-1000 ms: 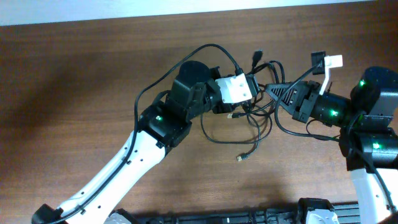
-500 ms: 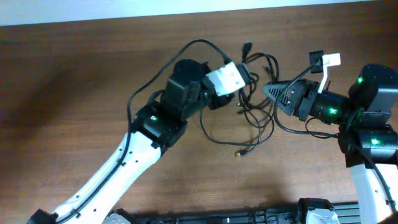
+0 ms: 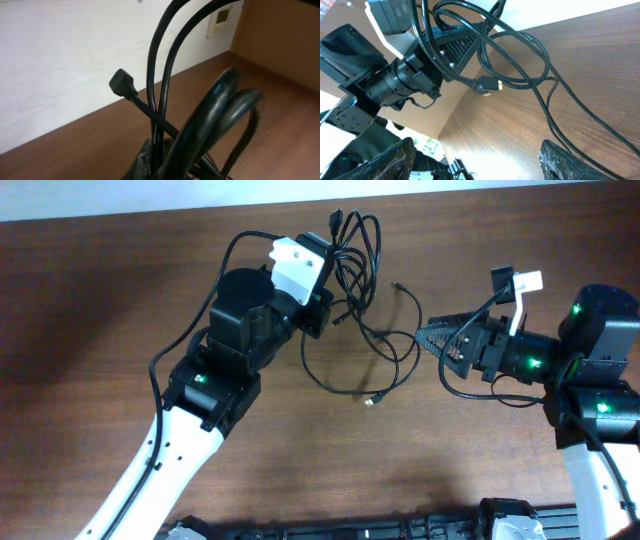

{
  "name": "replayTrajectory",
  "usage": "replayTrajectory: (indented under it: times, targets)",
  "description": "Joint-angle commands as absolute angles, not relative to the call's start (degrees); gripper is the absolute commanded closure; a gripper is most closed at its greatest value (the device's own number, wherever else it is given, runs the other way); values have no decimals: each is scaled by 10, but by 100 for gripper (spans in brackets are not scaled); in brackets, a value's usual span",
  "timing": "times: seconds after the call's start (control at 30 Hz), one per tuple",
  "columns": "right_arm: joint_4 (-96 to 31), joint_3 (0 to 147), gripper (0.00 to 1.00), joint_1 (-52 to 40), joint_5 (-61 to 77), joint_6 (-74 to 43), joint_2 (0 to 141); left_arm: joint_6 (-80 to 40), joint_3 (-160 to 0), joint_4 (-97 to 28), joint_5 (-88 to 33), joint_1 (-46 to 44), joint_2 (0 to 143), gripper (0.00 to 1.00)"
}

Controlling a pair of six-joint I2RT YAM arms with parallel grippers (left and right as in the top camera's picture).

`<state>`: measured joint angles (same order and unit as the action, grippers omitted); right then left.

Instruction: Untangle cables

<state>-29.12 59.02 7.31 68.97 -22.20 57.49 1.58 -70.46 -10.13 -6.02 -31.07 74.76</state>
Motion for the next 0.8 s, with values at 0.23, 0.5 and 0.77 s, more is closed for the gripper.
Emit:
replayTrajectory:
  times: [0.23, 0.5, 0.77]
  targets:
    - [-215, 595, 21, 72, 705, -243, 575, 212, -710, -148, -147, -378, 731, 100]
    - [-216, 595, 21, 72, 700, -243, 575, 346, -710, -157, -65, -379, 731, 100]
    - [-255, 594, 20, 72, 602, -208, 586, 346, -710, -146, -204, -379, 712, 100]
